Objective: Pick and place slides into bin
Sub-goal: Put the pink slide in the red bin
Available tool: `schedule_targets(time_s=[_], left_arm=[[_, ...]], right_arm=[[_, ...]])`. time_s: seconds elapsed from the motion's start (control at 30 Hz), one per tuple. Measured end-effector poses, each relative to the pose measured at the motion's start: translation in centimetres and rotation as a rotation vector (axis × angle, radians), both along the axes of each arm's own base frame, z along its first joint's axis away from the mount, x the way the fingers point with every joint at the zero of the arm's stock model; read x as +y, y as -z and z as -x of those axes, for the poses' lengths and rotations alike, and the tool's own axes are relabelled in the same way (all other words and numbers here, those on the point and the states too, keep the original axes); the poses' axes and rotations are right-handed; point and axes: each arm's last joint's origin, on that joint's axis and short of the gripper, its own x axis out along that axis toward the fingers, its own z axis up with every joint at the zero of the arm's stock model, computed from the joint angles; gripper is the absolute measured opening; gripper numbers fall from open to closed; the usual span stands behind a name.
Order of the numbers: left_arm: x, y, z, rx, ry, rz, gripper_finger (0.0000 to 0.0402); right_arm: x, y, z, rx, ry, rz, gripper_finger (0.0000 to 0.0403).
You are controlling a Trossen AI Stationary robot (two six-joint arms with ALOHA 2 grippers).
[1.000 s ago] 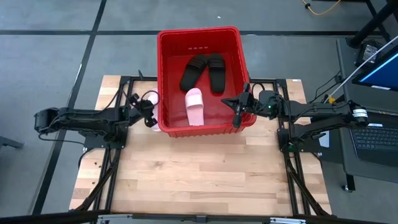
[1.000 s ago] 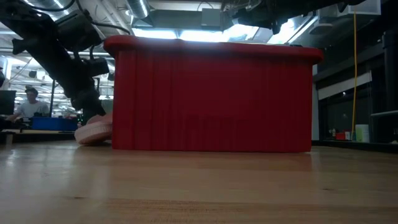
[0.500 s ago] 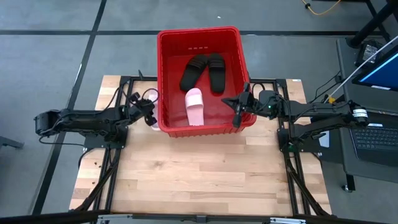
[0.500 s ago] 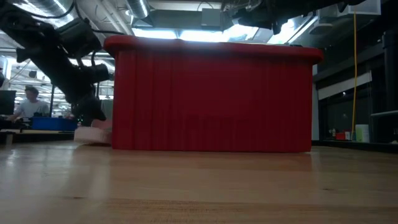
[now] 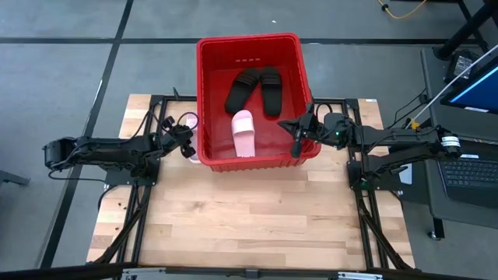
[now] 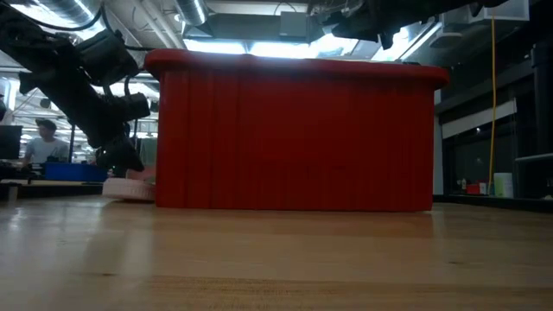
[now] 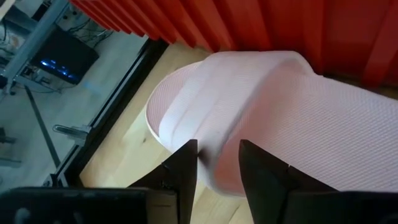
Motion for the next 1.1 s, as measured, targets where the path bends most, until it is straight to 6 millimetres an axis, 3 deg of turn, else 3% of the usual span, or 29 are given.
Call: schedule_targets(time_s=[0.33, 0.57, 0.8, 1.1], left_arm=[[0.0, 0.1, 0.0, 0.005, -0.005, -0.002, 0.0082], [0.1, 0.3, 0.1, -0.022, -0.068, -0.002, 0.0012], [0.0, 0.1, 0.3, -0.094, -0.148, 0.005, 0.0005], [0.2, -3.7, 0.0, 0.021, -0.120, -0.093, 0.0003]], right_arm=[[0.0, 0.0, 0.0, -0.001, 0.001, -0.001, 0.0011], [0.0, 0.0, 0.0, -0.001, 0.001, -0.001, 0.0011], [0.0, 0.0, 0.0, -0.001, 0.001, -0.001, 0.0011], [0.0, 0.0, 0.0, 0.000, 0.001, -0.001, 0.0011]])
